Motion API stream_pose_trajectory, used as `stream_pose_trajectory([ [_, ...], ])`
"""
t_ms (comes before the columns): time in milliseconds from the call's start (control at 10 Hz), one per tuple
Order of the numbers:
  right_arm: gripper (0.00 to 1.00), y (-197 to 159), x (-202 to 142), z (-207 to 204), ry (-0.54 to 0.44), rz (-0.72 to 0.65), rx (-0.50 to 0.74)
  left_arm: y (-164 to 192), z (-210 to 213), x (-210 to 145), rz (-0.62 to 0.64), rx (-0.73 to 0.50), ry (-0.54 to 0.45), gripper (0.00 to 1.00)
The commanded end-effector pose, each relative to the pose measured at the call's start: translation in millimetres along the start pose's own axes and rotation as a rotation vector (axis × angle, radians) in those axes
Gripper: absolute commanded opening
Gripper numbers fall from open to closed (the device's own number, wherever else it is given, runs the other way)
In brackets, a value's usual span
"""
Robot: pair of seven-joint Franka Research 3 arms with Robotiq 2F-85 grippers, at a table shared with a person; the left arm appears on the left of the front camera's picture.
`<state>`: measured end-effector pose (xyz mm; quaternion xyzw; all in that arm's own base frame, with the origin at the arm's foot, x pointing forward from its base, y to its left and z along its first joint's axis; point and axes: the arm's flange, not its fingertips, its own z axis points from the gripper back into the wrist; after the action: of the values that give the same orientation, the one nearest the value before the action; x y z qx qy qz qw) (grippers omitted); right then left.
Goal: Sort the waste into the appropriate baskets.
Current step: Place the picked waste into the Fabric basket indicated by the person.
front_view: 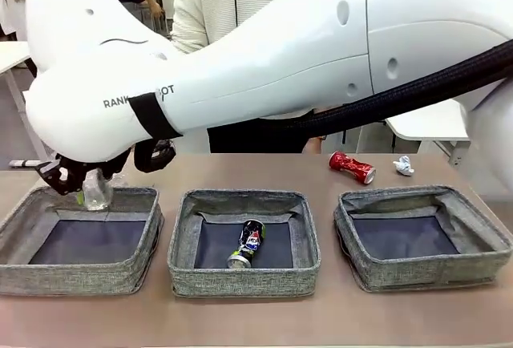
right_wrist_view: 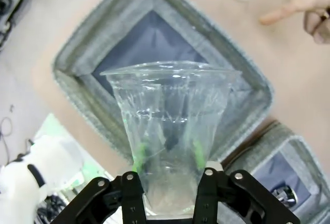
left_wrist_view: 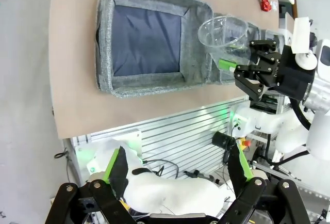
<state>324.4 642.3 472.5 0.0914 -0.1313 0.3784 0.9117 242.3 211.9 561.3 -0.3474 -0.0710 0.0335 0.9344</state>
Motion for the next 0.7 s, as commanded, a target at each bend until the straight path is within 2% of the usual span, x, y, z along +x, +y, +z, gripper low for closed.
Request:
stream_pose_trajectory([
  [0,1.0,5.8,-13.1,0.9,-0.012,-0.021,-0.046,2.2,-0.5,-1.7,-0.012,0.001,-0.014,1.0],
  [100,0.92,4.9,-13.2,1.4,-0.018,-0.023,-0.044,2.2,-0.5,-1.7,-0.012,0.001,-0.014,1.0],
  [200,1.0,4.6,-13.7,1.2,-0.019,-0.027,-0.05,2.2,-0.5,-1.7,-0.012,0.001,-0.014,1.0],
  [600,1.0,-2.0,-19.7,8.2,-0.025,-0.058,-0.055,2.2,-0.5,-1.7,-0.012,0.001,-0.014,1.0],
])
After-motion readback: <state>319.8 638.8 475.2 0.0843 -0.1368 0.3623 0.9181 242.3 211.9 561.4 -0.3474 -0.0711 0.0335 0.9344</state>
